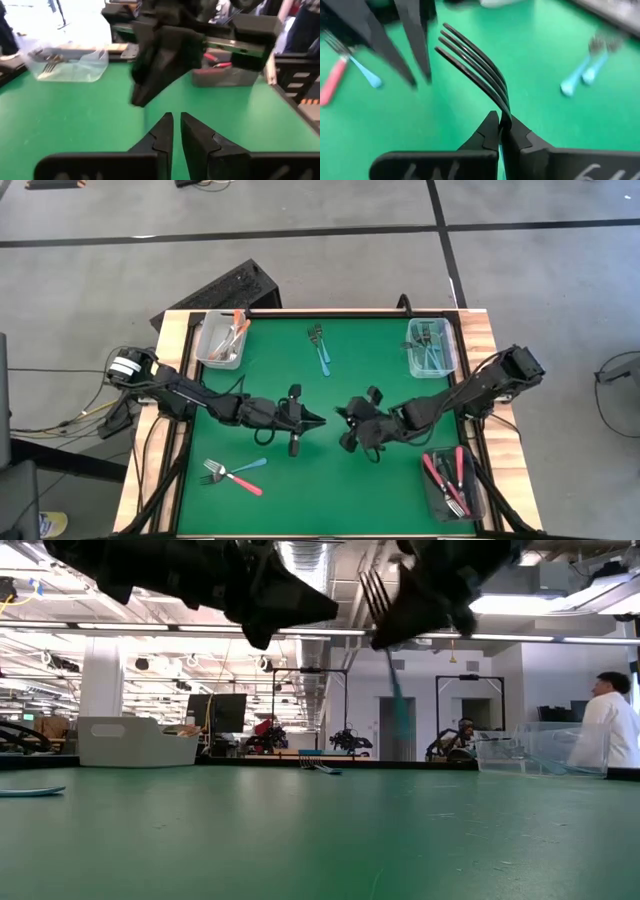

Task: Sort silverware by color (type)
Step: Put the blue fork into the transparent bin

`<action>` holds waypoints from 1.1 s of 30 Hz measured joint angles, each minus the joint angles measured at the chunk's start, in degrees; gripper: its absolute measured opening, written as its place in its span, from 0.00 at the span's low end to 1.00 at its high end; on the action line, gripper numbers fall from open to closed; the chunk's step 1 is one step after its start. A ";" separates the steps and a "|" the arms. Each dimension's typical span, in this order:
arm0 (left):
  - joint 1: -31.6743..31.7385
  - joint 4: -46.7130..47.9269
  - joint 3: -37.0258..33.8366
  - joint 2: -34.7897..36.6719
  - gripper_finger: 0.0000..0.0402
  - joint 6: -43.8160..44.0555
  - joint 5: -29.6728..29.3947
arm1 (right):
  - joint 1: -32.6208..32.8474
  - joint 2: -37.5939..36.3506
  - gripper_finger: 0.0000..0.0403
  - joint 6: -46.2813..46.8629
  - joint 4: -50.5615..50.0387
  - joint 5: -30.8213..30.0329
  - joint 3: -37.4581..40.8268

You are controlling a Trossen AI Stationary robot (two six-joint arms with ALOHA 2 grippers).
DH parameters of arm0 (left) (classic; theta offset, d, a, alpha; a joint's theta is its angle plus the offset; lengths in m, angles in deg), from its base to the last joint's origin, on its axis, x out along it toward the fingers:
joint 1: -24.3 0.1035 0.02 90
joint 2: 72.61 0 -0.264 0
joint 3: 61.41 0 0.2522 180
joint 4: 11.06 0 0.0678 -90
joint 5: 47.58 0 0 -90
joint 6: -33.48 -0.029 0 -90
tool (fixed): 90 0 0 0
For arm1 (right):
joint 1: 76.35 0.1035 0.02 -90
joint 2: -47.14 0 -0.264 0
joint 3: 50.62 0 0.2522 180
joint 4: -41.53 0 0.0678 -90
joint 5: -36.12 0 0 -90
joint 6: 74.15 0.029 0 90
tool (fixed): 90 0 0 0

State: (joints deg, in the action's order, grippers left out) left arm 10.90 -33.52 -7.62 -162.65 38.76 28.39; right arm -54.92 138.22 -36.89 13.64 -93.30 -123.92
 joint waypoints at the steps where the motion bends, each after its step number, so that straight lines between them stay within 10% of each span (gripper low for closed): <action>1: 0.06 0.58 0.00 0.00 0.07 0.10 -0.28 | 0.00 0.10 0.04 2.07 -2.77 0.12 -0.05; 13: 0.22 9.29 0.00 -0.02 0.09 2.74 -4.82 | 0.72 -0.09 0.04 22.76 -33.10 0.80 0.04; 33: 0.25 10.33 -0.02 -0.03 0.09 2.99 -5.50 | -11.39 -17.19 0.04 24.53 -54.82 -10.14 -0.02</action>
State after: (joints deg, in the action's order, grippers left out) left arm 11.16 -23.19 -7.64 -162.68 41.75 22.89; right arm -66.31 121.04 -12.36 -41.17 -103.45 -123.95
